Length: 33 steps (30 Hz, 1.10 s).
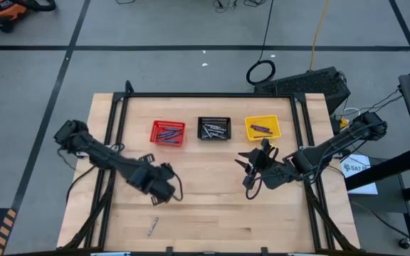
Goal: Sort crayons
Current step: Put the black crayon into the black basket
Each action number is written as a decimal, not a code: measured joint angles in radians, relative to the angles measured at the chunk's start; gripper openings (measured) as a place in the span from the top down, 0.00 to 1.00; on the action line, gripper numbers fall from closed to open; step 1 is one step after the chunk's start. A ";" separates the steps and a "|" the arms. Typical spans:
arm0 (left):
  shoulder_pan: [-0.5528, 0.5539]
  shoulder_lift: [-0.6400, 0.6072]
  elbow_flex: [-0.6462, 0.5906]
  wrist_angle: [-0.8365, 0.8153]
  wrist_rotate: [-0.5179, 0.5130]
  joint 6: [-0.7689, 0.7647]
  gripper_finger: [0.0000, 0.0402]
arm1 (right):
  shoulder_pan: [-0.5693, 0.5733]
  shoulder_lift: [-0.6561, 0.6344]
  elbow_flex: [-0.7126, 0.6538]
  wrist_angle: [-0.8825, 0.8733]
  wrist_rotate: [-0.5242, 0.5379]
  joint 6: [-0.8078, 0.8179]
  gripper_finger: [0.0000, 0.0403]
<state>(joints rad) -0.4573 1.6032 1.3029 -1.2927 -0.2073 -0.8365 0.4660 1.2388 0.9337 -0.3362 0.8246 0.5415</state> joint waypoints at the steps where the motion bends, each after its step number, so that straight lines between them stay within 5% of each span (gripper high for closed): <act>1: -0.021 0.000 0.000 0.014 0.000 -0.018 0.81 | 0.000 0.000 0.000 0.001 -0.016 0.001 0.73; 8: -0.129 0.000 0.000 0.169 0.000 -0.196 0.81 | 0.000 0.000 0.000 0.001 -0.023 0.029 0.73; 20: -0.288 0.023 -0.001 0.264 0.017 -0.772 0.81 | 0.000 0.000 0.000 -0.034 -0.023 0.064 0.73; 33: -0.357 0.133 -0.001 0.288 0.020 -0.909 0.81 | 0.000 0.000 0.000 -0.067 -0.023 0.080 0.73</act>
<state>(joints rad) -0.8148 1.7358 1.3018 -1.0043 -0.1872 -1.7454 0.4664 1.2388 0.9337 -0.4034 0.8021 0.6215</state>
